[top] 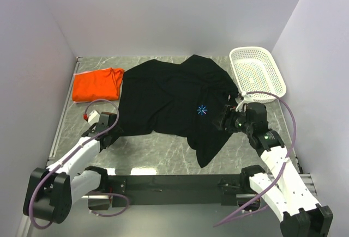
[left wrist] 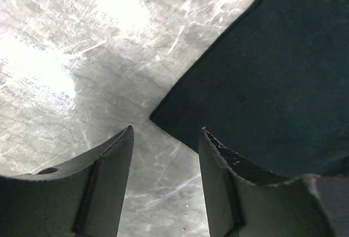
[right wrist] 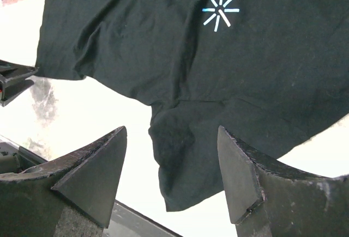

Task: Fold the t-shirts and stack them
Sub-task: Flatten the tshirt out

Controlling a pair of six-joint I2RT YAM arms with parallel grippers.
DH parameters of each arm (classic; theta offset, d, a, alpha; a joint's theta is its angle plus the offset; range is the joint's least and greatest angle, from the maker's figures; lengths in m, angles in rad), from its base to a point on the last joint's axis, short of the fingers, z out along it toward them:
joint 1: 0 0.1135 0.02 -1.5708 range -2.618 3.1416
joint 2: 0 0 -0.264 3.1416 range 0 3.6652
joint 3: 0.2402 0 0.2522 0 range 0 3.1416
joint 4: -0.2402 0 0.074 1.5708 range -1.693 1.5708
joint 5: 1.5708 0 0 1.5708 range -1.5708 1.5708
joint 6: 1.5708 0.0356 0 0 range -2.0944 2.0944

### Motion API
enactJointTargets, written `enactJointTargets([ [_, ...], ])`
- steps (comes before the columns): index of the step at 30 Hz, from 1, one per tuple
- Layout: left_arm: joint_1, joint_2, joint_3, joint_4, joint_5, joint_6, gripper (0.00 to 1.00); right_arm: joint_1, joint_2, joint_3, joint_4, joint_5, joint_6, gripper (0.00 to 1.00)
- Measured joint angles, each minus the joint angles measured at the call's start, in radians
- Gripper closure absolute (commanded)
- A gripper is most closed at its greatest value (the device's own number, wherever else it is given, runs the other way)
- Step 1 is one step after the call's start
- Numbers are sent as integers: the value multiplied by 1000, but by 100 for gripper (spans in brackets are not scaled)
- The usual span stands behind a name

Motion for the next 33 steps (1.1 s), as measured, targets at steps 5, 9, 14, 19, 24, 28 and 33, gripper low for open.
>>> enactJointTargets([
  [5,6,29,0,24,0,0,46,0,3,0,5,-2,0,26],
  [9,15,48,3,45,0,2,54,0,3,-1,7,-5,0,26],
  [14,29,90,16,66,11,21,78,0,3,-2,13,-9,0,26],
  [19,37,105,19,77,32,34,99,8,4,-2,13,-16,-1,26],
  [24,50,104,19,85,56,50,99,94,6,-3,15,10,1,26],
  [28,65,98,23,84,84,61,99,237,14,-4,14,70,19,26],
  [33,95,98,72,92,107,90,99,334,-2,-44,5,127,74,27],
])
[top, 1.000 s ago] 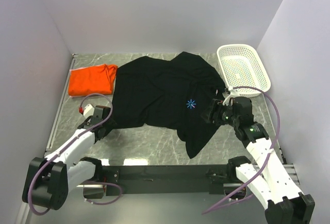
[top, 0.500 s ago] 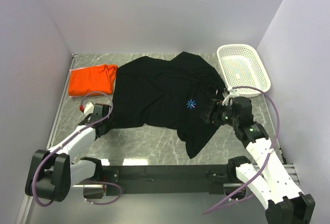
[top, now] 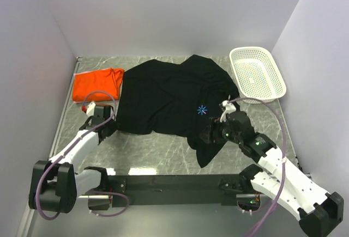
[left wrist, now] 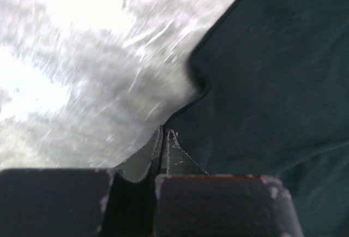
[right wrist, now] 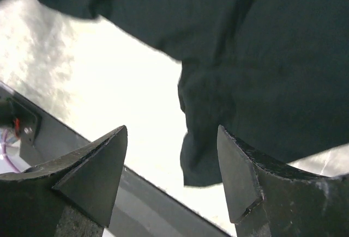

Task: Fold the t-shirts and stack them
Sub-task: Flatten the tshirt out

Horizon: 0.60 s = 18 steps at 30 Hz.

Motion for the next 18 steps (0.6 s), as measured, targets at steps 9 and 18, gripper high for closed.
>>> enactJointTargets([
  [9,98,36,45,60,93,87,99,293,-29,-139,-84,108,238,28],
  [18,119,87,45,126,185,120,99,542,77,-174,-115,281,520,32],
])
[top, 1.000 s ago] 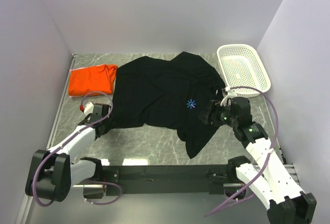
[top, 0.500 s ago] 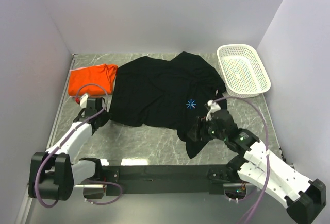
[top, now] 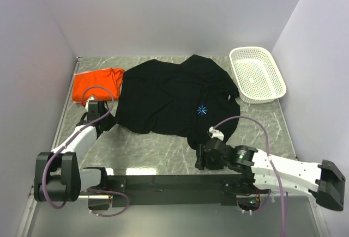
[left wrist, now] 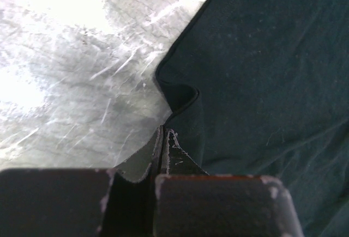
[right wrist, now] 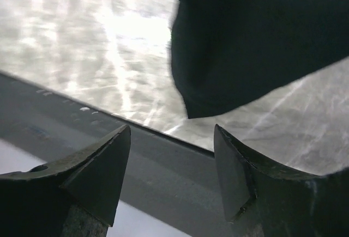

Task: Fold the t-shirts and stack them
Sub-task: Flatten the tshirt out

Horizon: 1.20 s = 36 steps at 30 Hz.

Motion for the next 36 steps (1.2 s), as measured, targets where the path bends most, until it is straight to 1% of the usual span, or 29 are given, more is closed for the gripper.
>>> enactJointTargets([
  [4,0,12,0,13,15,4,99,52,120,1,2,61,64,32],
  [10,0,5,0,14,16,11,99,71,213,42,37,124,103,33],
  [14,0,-14,0,14,15,17,99,72,237,50,42,150,107,39],
  [15,0,-17,0,14,15,18,99,72,243,53,40,156,109,45],
  [16,0,-18,0,14,15,18,100,72,248,55,35,161,110,49],
  [17,0,-20,0,13,15,18,99,73,253,56,29,168,115,57],
  [20,0,-24,0,10,15,18,99,76,260,56,9,190,131,72],
  [21,0,-26,0,10,15,18,99,77,261,56,3,197,135,82],
  [22,0,-28,0,10,15,18,99,78,262,55,-2,203,138,87],
  [23,0,-31,0,10,15,18,99,78,264,54,-2,206,143,95],
  [24,0,-33,0,10,15,18,99,78,265,54,-2,210,144,98],
  [25,0,-35,0,10,15,18,99,78,267,54,-1,210,150,100],
  [32,0,-49,0,8,14,18,99,85,268,56,-2,220,155,100],
  [36,0,-54,0,7,14,18,100,91,249,58,-47,227,158,100],
])
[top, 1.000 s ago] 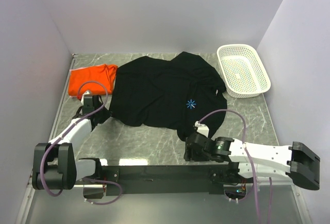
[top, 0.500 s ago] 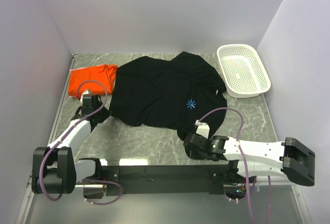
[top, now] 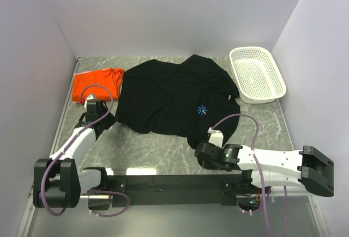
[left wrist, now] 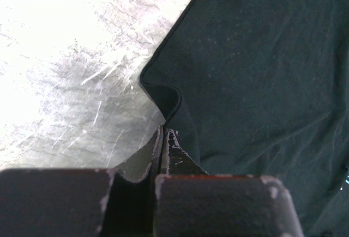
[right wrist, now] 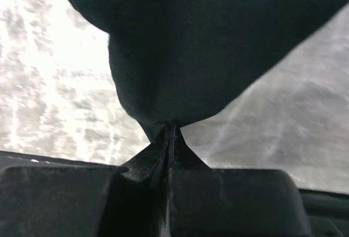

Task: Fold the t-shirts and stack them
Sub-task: Flatten the tshirt out

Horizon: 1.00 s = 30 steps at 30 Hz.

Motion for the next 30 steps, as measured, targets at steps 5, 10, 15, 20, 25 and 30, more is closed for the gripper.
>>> enactJointTargets([
  [5,0,-1,0,0,1,0,99,48,-52,54,-146,45,44,100],
  [10,0,-1,0,0,3,0,100,76,-111,105,-247,92,98,100],
  [15,0,-13,0,-1,3,0,99,104,-44,106,-356,117,159,100],
  [20,0,-21,0,-2,3,0,99,162,54,169,-445,148,212,100],
  [25,0,-21,0,-3,3,0,99,167,64,173,-385,140,208,59],
  [30,0,-21,0,-4,7,0,99,167,-31,135,-298,124,208,43],
])
